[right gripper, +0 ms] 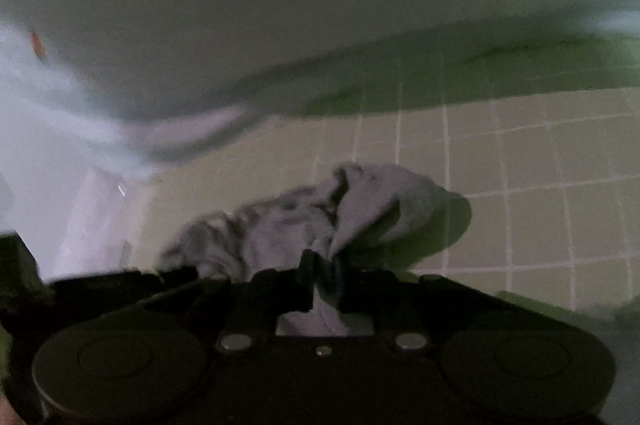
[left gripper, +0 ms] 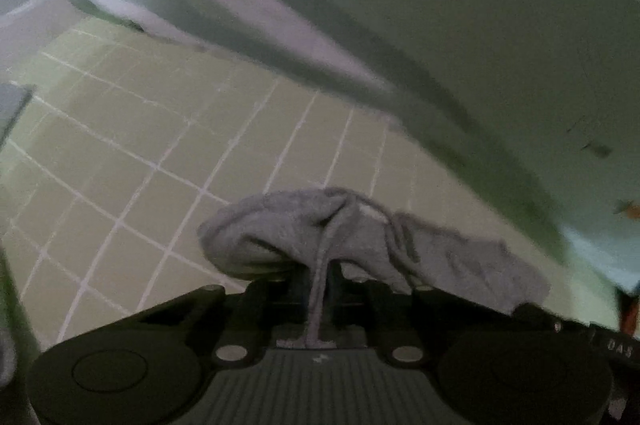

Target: Fold clothes

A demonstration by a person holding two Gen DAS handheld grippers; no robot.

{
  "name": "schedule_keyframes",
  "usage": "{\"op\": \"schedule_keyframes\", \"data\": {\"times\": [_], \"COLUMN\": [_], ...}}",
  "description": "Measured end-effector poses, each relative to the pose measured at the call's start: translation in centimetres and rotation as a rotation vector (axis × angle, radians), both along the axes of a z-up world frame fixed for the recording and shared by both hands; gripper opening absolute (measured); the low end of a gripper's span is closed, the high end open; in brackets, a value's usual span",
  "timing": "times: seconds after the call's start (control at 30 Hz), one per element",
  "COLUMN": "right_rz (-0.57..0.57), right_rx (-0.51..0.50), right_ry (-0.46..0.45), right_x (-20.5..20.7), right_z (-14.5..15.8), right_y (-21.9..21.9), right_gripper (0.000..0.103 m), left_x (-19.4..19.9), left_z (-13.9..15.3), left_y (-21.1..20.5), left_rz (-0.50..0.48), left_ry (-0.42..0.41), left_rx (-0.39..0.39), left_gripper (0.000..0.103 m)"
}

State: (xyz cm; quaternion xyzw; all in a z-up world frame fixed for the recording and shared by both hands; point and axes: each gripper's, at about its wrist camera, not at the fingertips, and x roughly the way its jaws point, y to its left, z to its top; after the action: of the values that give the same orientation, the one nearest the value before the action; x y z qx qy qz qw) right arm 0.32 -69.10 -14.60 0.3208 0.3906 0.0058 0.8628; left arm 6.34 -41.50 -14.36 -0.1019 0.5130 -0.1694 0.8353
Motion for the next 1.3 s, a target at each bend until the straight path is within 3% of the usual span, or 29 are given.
{"op": "schedule_keyframes", "data": {"times": [0.13,0.27,0.33,0.5,0.63,0.7,0.73,0.83,0.9,0.97,1.07,1.2,1.3], "right_rz": [-0.031,-0.035,-0.031,-0.045,-0.083,-0.098,-0.105,-0.124,-0.138,-0.152,-0.182,-0.184,-0.148], "right_rx": [-0.007,-0.041,-0.076,-0.098,-0.072,-0.112,-0.137,-0.221,-0.29,-0.356,-0.429,-0.465,-0.455], "right_ry": [-0.078,-0.103,-0.064,0.098,0.126,0.104,0.092,0.054,0.03,0.014,-0.019,-0.01,0.013], "right_x": [-4.4,-11.5,-15.1,-21.7,-24.0,-24.0,-23.7,-23.2,-22.0,-20.0,-17.2,-12.9,-10.6], "right_z": [3.0,5.0,4.6,0.7,0.1,1.3,1.9,3.3,4.1,4.7,5.4,5.4,4.9], "right_y": [0.3,1.5,2.5,5.2,5.3,4.8,4.7,3.9,3.5,3.3,2.7,2.0,1.9], "right_gripper": [0.008,0.008,0.005,0.0,0.001,0.004,0.01,0.047,0.058,0.082,0.094,0.096,0.096], "left_x": [-5.4,-10.8,-13.5,-18.4,-19.6,-19.7,-19.7,-19.0,-17.6,-16.1,-13.3,-10.2,-9.2], "left_z": [1.9,3.9,3.9,0.7,1.6,2.8,3.6,5.6,6.9,7.8,8.0,6.8,5.7], "left_y": [0.8,1.6,2.1,3.2,4.3,4.6,4.8,5.8,6.3,6.5,6.2,4.8,3.9], "left_rz": [-0.04,-0.08,-0.094,-0.077,-0.048,-0.048,-0.049,-0.034,-0.009,0.027,0.055,0.015,-0.016], "left_ry": [-0.013,-0.025,-0.01,0.107,0.092,0.048,0.018,-0.078,-0.143,-0.212,-0.255,-0.239,-0.199], "left_rx": [-0.016,-0.032,-0.024,0.05,0.049,0.058,0.067,0.071,0.076,0.109,0.172,0.226,0.218], "left_gripper": [0.008,0.009,0.009,0.009,0.011,0.026,0.03,0.046,0.071,0.085,0.086,0.087,0.087]}}
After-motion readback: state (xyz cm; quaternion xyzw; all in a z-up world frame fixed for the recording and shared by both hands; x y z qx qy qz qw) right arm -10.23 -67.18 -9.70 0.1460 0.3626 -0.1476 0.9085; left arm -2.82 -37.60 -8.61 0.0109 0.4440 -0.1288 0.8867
